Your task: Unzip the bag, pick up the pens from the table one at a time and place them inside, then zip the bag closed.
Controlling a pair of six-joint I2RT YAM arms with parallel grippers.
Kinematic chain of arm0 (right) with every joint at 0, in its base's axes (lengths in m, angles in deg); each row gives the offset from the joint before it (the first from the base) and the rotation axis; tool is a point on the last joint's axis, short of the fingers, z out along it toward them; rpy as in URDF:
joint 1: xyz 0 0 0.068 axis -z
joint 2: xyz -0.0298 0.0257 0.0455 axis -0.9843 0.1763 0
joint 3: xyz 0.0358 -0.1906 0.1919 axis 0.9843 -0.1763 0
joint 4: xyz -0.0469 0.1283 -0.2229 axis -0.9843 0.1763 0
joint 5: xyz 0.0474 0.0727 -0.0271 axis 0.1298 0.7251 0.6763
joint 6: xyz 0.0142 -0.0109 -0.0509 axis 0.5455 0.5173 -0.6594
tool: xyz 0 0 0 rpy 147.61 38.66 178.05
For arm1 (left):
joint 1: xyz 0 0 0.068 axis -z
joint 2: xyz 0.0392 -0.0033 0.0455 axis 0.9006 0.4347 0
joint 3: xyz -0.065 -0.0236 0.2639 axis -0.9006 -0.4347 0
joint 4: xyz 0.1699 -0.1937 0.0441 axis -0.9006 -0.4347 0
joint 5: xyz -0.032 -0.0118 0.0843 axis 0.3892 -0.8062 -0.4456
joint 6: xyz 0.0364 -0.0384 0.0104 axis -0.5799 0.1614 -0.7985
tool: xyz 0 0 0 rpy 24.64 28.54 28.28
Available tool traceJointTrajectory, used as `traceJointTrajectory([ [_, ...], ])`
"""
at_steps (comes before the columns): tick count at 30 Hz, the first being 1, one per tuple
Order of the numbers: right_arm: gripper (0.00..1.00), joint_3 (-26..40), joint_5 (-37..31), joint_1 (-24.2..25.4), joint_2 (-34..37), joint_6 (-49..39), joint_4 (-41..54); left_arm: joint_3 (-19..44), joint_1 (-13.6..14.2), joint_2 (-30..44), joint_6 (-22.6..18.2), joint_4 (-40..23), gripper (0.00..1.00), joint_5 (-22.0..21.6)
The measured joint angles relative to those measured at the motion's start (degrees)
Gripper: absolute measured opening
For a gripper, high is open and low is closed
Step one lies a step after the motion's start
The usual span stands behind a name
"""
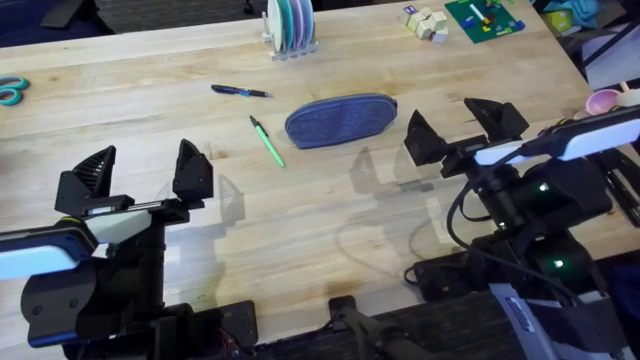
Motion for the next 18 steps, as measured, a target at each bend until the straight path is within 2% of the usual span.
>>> traceJointTrajectory([
  [18, 0.998, 0.7, 0.0, -0.1, 0.0, 0.0, 1.6, 0.1, 0.0, 0.0, 0.0, -0.2, 0.993, 0.6],
])
